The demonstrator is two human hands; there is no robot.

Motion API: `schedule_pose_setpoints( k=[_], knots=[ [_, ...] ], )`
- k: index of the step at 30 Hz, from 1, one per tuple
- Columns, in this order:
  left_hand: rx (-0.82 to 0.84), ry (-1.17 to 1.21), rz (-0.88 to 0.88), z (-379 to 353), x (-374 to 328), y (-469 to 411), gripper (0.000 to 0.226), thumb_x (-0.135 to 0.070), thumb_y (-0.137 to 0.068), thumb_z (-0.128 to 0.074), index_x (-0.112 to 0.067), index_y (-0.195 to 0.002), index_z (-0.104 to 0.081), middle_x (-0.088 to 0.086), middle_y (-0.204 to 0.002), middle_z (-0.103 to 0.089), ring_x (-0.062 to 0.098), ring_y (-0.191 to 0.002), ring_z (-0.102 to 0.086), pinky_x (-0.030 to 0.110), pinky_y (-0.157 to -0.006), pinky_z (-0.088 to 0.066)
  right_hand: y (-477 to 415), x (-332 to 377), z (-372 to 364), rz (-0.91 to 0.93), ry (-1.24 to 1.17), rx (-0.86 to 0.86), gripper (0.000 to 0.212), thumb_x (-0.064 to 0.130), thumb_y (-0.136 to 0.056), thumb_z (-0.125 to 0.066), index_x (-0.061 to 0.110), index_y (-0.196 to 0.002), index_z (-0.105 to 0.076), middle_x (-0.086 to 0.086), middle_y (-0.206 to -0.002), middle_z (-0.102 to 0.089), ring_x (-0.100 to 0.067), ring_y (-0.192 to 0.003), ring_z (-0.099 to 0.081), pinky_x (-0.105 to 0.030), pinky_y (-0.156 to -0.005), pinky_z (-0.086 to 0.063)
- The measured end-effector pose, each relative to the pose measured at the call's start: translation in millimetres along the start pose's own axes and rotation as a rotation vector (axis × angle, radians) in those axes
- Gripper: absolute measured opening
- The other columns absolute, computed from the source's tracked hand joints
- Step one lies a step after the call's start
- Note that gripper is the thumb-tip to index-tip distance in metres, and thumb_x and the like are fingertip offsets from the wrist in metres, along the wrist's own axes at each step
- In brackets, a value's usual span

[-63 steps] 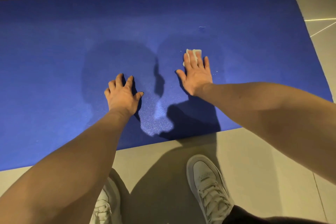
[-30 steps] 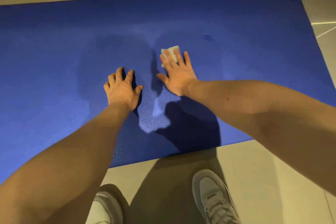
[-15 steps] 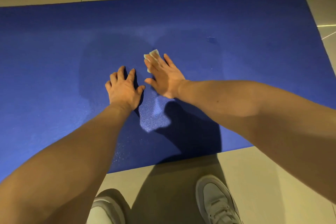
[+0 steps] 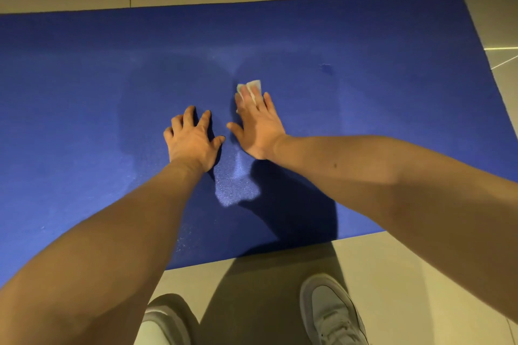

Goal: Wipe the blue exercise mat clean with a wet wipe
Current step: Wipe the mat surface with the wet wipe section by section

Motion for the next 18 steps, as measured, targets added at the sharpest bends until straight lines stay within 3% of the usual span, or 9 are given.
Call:
schedule_pose_setpoints(
  k=[3,8,11,15,18],
  knots=[
    [0.011,-0.021,0.008,1.5,-1.4,0.5,0.072,-0.059,-0.097,-0.048,-0.030,-0.158,-0.022,0.005,-0.164,-0.014,0.033,-0.144,-0.016,0.049,-0.116,-0.019,6.4,-13.2,-0.2,0.091,0.073,0.010,0.075,0.054,-0.106,-0.025,0.014,-0.163,0.001,0.002,-0.171,0.012,-0.020,-0.155,0.021,-0.048,-0.126,0.007],
    [0.030,-0.042,0.012,3.0,-4.7,3.2,0.072,-0.055,-0.098,-0.049,-0.028,-0.158,-0.021,0.006,-0.164,-0.013,0.033,-0.144,-0.017,0.049,-0.116,-0.020,19.1,-84.0,17.2,-0.161,0.104,0.010,0.075,0.059,-0.105,-0.014,0.016,-0.163,0.008,0.000,-0.170,0.016,-0.022,-0.155,0.022,-0.048,-0.126,0.011],
    [0.052,-0.055,0.021,1.8,-7.3,8.5,0.071,-0.052,-0.099,-0.048,-0.026,-0.158,-0.019,0.007,-0.164,-0.012,0.034,-0.143,-0.018,0.048,-0.116,-0.021,23.6,-75.0,15.9,-0.209,0.075,0.047,0.079,0.060,-0.104,-0.013,0.012,-0.162,0.009,-0.003,-0.169,0.018,-0.025,-0.154,0.023,-0.048,-0.125,0.011],
    [0.087,-0.056,0.023,0.8,-15.1,17.3,0.071,-0.050,-0.098,-0.049,-0.025,-0.158,-0.020,0.006,-0.164,-0.011,0.034,-0.143,-0.019,0.047,-0.115,-0.021,38.0,-27.0,-6.3,0.027,0.043,0.081,0.075,0.050,-0.107,-0.027,0.009,-0.162,0.004,-0.005,-0.170,0.017,-0.027,-0.153,0.026,-0.048,-0.126,0.007],
    [0.100,-0.057,0.001,2.4,-17.3,24.0,0.066,-0.048,-0.098,-0.050,-0.025,-0.155,-0.027,0.005,-0.161,-0.018,0.033,-0.140,-0.023,0.046,-0.114,-0.022,44.7,-16.5,-0.3,0.108,-0.172,0.035,0.074,0.027,-0.102,-0.050,0.009,-0.162,-0.010,-0.005,-0.171,-0.006,-0.024,-0.158,0.007,-0.046,-0.128,0.001]
  ],
)
Point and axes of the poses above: each hand's wrist, its own y-axis away from the middle knuckle, its own z-axis out of the back of the hand, x = y × z, the point moved 6 cm from there along -y, towards the middle knuckle
